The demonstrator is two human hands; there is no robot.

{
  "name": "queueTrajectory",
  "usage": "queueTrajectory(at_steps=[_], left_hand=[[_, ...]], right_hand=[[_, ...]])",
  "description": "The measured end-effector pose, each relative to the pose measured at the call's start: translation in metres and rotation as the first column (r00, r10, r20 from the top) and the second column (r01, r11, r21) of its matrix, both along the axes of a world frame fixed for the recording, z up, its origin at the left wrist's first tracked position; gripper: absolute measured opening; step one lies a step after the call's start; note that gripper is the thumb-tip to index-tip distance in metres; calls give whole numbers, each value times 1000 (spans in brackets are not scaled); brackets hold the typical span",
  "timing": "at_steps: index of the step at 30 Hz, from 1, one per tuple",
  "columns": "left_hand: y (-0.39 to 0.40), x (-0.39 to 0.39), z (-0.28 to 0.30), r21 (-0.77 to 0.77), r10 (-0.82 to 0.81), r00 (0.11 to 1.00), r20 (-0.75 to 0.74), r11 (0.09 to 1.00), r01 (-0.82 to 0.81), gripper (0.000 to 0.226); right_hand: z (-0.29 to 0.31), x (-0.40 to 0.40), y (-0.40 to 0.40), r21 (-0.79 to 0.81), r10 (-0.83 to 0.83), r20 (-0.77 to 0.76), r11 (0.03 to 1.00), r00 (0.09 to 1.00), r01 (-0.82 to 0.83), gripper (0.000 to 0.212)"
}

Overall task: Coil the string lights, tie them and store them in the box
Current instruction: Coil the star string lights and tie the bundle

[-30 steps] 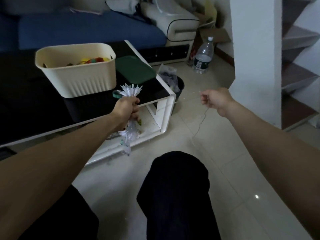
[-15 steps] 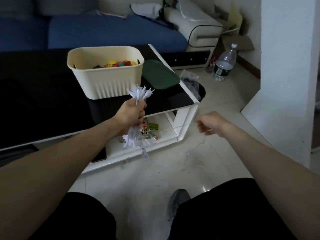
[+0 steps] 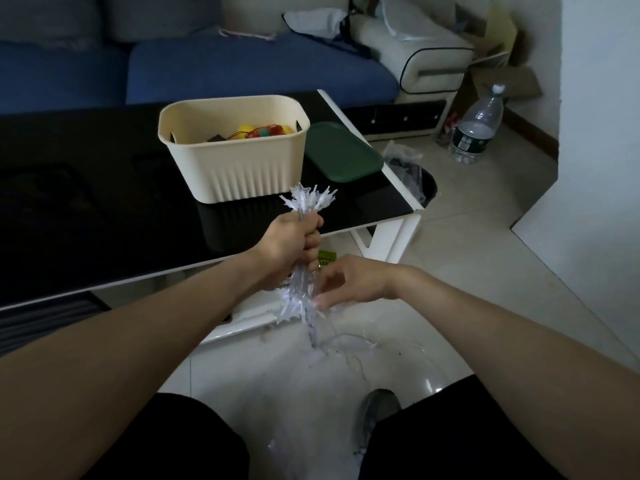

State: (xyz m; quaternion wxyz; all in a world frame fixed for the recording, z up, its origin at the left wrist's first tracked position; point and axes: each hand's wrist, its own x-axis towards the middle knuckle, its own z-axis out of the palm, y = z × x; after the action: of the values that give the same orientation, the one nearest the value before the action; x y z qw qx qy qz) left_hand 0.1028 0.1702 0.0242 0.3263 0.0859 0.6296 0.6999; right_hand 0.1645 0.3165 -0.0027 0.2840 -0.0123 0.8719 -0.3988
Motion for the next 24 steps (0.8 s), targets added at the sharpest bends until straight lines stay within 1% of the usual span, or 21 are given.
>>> queueTrajectory(at_steps=[2, 4, 6, 8, 9, 10, 12, 14, 15, 17, 20, 21, 22, 24], left_hand=[[-3, -1, 0, 10, 23, 999, 38, 1000, -23, 22], [-8, -4, -2, -3, 46, 998, 53, 999, -46, 22], [-14, -7, -5, -42, 62, 997, 45, 997, -60, 23], [-18, -9, -7, -72, 79, 996, 50, 995, -75, 22], [-20, -10, -7, -78, 89, 994, 58, 993, -85, 22], [-21, -11, -7, -80, 100, 993, 66, 992, -95, 22], [-24, -13, -5, -81, 119, 990, 77, 990, -113, 23], [-28, -16, -4, -93, 133, 988, 79, 988, -125, 24], [-29, -17, -4, -102, 141, 987, 77, 986, -133, 24], [-32, -19, -2, -115, 158, 985, 70, 982, -149, 24], [-35, -20, 2, -135, 152, 988, 26, 980, -147, 23], [-35, -19, 2, -139, 143, 990, 5, 980, -141, 23], [-35, -19, 3, -137, 140, 990, -17, 981, -141, 23], [-34, -18, 4, -107, 152, 987, -42, 982, -156, 24]], right_hand=[[-6, -1, -2, -24, -47, -10, 999, 999, 47, 17], [-9, -3, -5, -22, -33, -5, 999, 999, 33, 15], [-9, -4, -4, -67, -19, 50, 998, 999, 22, 20], [-5, -4, 4, -116, -49, 116, 991, 992, 62, 31], [-4, -5, 11, -114, -63, 138, 990, 988, 79, 37], [-2, -5, 17, -106, -70, 157, 991, 985, 87, 39], [-2, -4, 30, -92, -81, 184, 991, 980, 99, 33], [-4, -2, 41, -60, -131, 170, 988, 977, 143, 23], [-5, -1, 47, -40, -168, 148, 984, 975, 175, 21], [-5, -1, 61, 11, -222, 118, 975, 968, 222, 24], [6, 4, 76, 134, -188, 146, 977, 971, 169, 26], [9, 8, 79, 128, -190, 138, 977, 972, 173, 23], [12, 9, 82, 87, -207, 108, 976, 972, 198, 22], [17, 14, 85, -54, -294, 5, 954, 956, 294, 18]])
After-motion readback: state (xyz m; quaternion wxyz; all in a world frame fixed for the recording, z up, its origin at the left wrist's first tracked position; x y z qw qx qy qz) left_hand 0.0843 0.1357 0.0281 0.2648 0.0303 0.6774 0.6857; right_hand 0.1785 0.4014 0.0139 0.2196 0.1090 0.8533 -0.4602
